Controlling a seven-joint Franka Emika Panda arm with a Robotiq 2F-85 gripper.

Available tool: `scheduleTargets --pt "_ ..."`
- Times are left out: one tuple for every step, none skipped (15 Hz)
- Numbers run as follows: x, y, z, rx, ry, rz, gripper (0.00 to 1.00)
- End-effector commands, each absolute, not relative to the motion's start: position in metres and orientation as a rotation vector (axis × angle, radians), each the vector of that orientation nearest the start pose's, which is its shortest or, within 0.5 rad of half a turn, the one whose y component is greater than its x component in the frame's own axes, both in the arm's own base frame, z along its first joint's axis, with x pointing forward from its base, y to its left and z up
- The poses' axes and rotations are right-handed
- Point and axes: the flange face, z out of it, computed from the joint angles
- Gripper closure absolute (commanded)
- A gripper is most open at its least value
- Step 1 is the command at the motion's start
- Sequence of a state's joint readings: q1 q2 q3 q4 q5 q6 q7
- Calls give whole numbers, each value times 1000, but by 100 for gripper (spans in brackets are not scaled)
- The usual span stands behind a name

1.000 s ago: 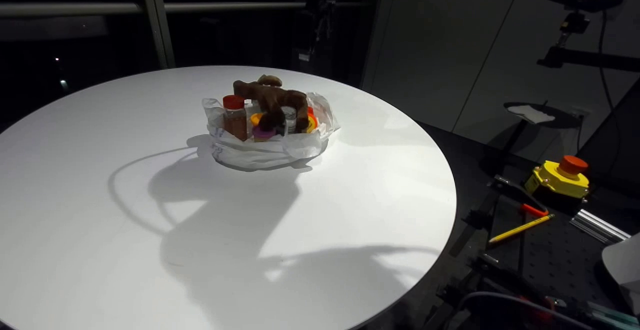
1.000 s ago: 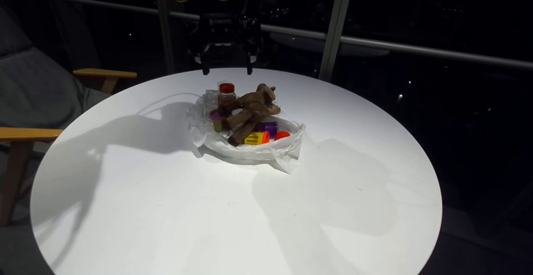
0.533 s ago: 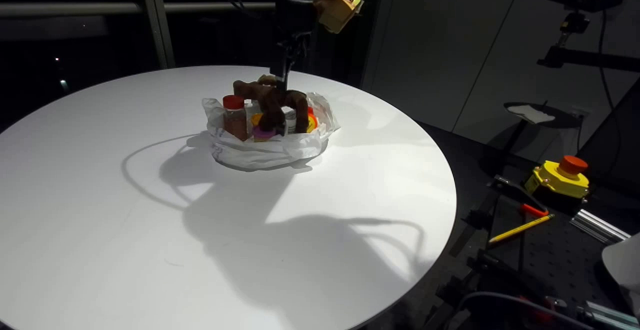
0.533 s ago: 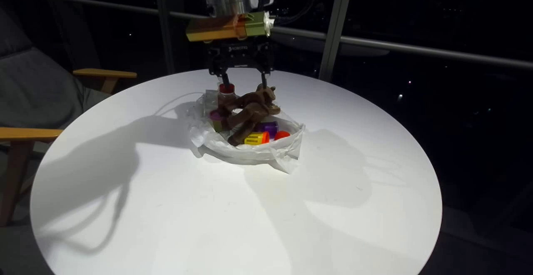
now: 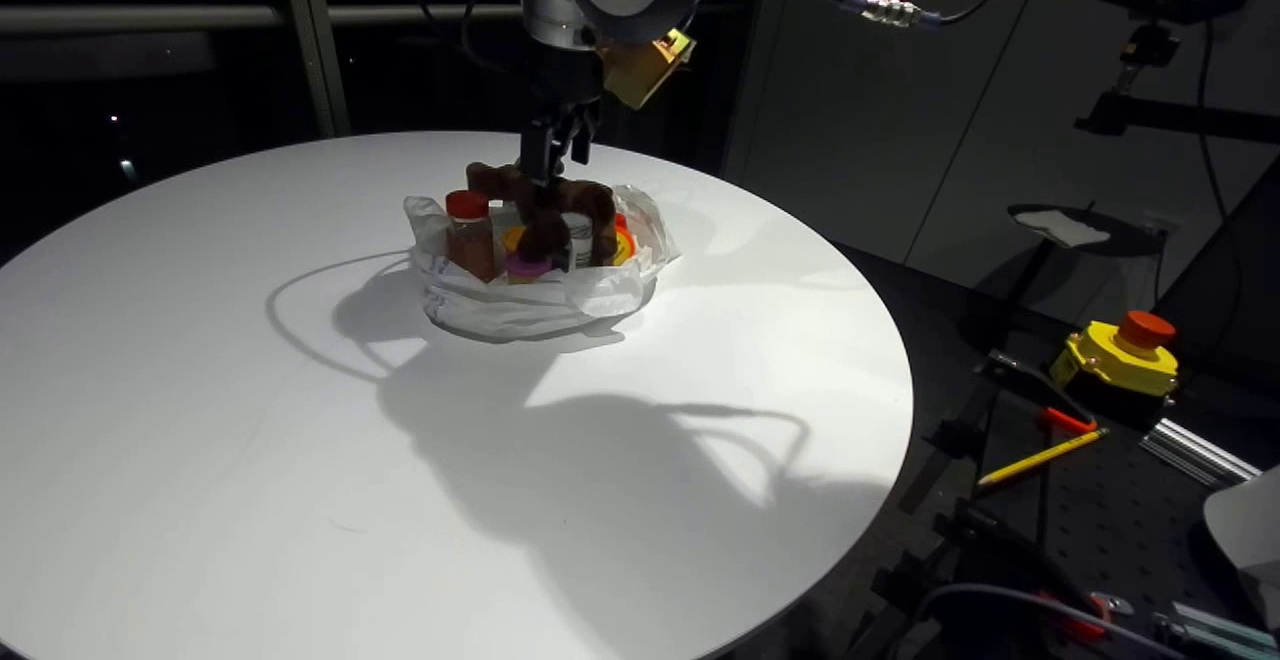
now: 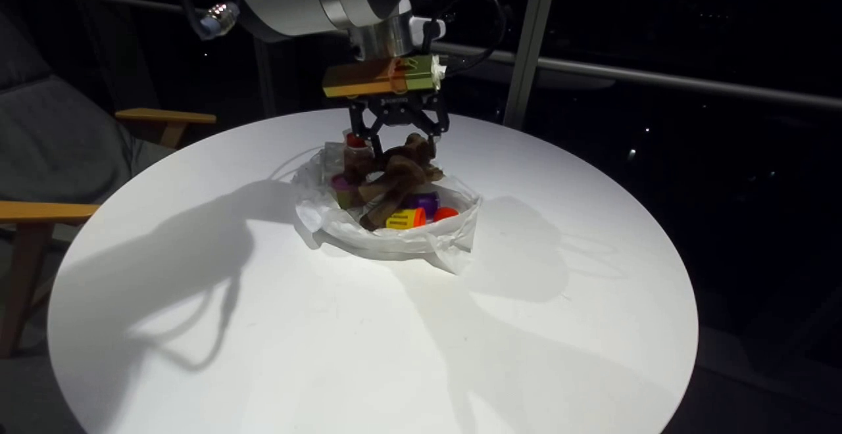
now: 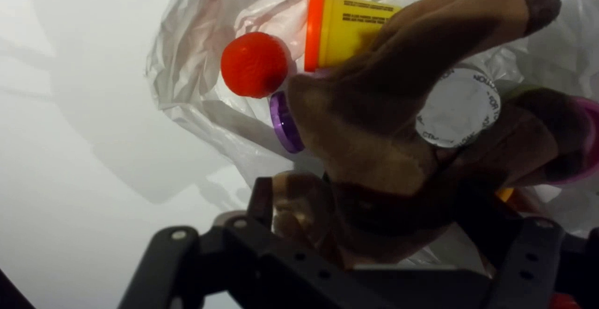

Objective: Remove the things from the plastic bag and put them on the table

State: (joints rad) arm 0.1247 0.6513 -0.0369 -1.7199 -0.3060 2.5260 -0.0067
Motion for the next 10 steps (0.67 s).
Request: scheduleTargets --pt "702 65 218 -3284 -536 -267 26" --pt "704 65 218 -3282 -526 -270 33" --pt "705 64 220 -3273 -514 -271 44" --pt "706 63 221 -3268 -506 -272 52" --pt "706 62 224 -3259 -495 -267 62" --pt "705 61 227 -3244 -478 -254 69" --pt "705 61 229 -3230 -463 -243 77" --pt "704 60 232 -3220 -445 -228 86" --pt "704 59 234 -3208 -431 -216 90" --pt "703 57 236 -3200 -421 -207 92"
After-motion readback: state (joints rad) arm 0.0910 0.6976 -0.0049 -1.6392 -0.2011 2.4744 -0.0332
